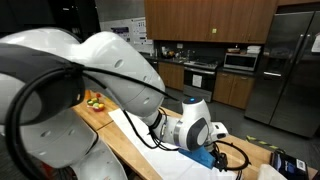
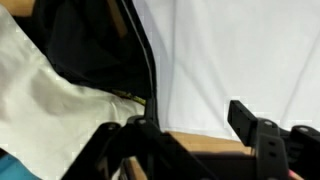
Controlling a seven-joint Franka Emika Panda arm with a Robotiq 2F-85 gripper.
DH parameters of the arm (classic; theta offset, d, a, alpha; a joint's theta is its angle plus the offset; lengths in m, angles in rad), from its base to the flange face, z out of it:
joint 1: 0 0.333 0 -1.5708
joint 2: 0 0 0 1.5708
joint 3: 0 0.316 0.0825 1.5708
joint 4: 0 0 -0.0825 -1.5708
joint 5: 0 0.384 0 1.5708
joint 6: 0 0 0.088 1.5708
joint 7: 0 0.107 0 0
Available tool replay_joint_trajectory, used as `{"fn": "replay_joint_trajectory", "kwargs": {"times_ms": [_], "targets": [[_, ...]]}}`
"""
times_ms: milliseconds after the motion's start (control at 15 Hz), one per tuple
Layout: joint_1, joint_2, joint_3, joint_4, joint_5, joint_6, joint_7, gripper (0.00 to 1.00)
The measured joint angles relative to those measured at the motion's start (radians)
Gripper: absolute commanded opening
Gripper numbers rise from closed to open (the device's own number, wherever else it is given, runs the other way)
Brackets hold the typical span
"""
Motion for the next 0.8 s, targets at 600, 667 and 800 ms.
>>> {"fn": "replay_joint_trajectory", "kwargs": {"times_ms": [600, 667, 800], "targets": [[0.239, 0.149, 0.164, -0.008, 0.354, 0.085, -0.235, 1.0], [0.264, 0.173, 0.163, -0.006, 0.44, 0.087, -0.304, 1.0], [0.311, 0.22, 0.161, 0.004, 0.608, 0.083, -0.44, 1.0]]}}
